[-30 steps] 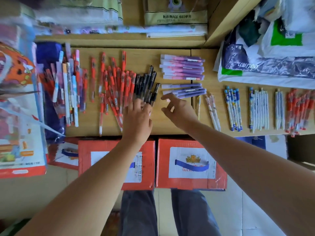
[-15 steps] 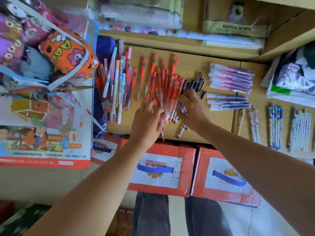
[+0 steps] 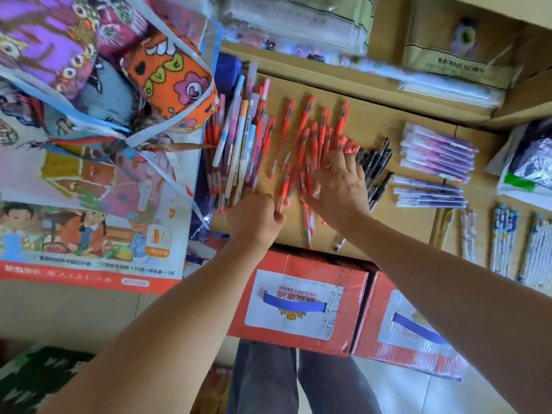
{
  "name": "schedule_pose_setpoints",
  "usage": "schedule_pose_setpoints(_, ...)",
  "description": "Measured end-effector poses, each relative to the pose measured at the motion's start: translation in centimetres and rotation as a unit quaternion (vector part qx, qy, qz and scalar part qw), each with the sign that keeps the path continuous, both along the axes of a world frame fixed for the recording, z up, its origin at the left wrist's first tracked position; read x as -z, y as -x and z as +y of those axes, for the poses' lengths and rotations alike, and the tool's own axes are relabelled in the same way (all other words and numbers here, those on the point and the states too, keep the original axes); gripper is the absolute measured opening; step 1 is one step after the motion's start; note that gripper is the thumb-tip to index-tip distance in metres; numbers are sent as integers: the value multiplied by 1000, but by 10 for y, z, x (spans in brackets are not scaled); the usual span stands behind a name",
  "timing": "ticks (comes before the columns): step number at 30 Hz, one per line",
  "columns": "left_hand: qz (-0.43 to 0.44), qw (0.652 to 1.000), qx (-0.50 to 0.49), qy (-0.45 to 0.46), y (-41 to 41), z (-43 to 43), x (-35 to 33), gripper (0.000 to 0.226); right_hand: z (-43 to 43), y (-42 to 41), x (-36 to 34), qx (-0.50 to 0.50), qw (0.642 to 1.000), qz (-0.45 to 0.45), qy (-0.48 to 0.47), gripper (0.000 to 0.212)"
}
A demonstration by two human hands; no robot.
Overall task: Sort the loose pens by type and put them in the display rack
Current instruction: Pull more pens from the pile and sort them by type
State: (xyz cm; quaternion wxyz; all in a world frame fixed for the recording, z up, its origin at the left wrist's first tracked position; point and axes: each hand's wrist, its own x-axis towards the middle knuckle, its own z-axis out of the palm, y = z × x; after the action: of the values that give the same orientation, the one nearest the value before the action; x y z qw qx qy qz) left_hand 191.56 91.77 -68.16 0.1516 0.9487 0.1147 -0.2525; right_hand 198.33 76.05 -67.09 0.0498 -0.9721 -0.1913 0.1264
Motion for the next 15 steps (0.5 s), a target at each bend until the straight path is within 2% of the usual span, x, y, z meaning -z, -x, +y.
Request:
schedule_pose_setpoints(4, -21, 1000, -17, 15, 0, -2, -2, 26, 5, 6, 3, -18, 999, 35, -5, 34)
schedule_pose_setpoints(8, -63, 998, -20, 10, -4, -3, -10, 25, 16, 6, -1, 2, 989, 121, 90, 41)
schedule_pose_setpoints(10, -80, 996, -27, 22, -9, -3, -13, 24, 21, 4, -2, 17, 985, 140, 98, 40)
schedule_pose_setpoints(12, -89, 995, -32, 39, -14, -4, -11, 26, 22, 1, 0, 64, 985, 149, 60, 39)
schedule_pose_setpoints(15, -101, 992, -29, 70, -16, -3, -8, 25, 20, -10, -3, 155, 971, 169, -66, 32)
